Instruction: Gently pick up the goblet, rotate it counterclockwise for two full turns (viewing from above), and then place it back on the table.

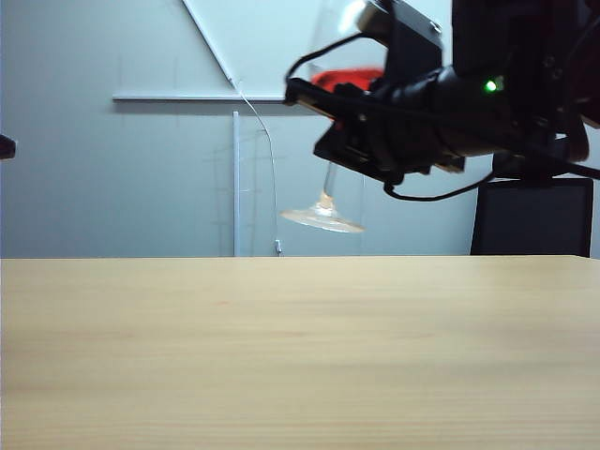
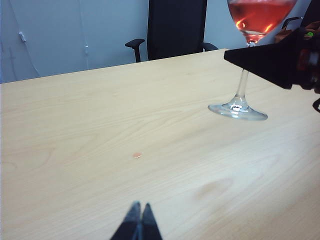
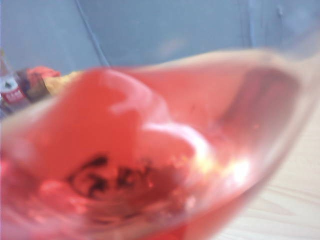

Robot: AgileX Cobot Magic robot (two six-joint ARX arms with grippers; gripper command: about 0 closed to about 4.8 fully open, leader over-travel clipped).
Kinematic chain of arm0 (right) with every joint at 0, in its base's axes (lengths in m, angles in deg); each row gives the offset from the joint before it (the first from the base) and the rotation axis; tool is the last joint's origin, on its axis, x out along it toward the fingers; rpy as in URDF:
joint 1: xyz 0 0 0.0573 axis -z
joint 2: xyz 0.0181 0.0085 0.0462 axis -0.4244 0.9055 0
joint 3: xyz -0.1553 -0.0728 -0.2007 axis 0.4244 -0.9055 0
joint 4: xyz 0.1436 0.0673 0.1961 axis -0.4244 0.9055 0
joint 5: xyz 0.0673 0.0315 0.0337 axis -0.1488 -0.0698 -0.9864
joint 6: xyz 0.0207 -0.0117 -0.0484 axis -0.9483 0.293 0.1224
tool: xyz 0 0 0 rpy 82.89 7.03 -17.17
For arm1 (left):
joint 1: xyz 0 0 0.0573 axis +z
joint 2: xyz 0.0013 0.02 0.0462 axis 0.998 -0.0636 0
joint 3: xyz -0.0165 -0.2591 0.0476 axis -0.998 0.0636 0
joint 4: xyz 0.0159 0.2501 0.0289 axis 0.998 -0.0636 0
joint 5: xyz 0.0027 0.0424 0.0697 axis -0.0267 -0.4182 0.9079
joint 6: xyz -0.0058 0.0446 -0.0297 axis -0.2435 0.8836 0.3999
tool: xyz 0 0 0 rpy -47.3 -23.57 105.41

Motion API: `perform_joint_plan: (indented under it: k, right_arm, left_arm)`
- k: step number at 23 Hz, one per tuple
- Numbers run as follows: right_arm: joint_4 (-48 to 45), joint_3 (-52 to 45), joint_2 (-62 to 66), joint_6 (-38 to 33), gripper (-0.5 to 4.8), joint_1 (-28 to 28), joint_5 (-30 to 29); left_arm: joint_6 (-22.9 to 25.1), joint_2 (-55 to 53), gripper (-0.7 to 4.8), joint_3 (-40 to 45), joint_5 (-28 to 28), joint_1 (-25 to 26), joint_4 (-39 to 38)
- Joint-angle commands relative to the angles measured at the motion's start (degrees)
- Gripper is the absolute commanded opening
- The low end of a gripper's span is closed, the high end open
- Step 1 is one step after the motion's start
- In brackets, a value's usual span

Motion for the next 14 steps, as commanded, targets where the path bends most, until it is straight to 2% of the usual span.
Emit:
perform_joint_plan:
  k: [1,6,11,14]
  right_arm:
    - [-3.3,0.5,0.0,-5.9,-0.06,2.3,-2.1]
    - [3.1,2.0,0.5,-11.7,-0.06,6.3,-4.0]
    - [11.1,5.5,0.5,-10.6,-0.06,6.5,-5.0]
    - [17.8,9.1,0.5,-6.4,-0.06,6.5,-5.3]
  left_arm:
    - [0.0,-0.1,-0.05,-0.2,-0.2,0.0,0.7]
    - [0.0,-0.1,-0.05,-0.2,-0.2,0.0,0.7]
    - [0.0,-0.1,-0.05,-0.2,-0.2,0.0,0.7]
    - [0.0,-0.1,-0.05,-0.2,-0.2,0.0,0.7]
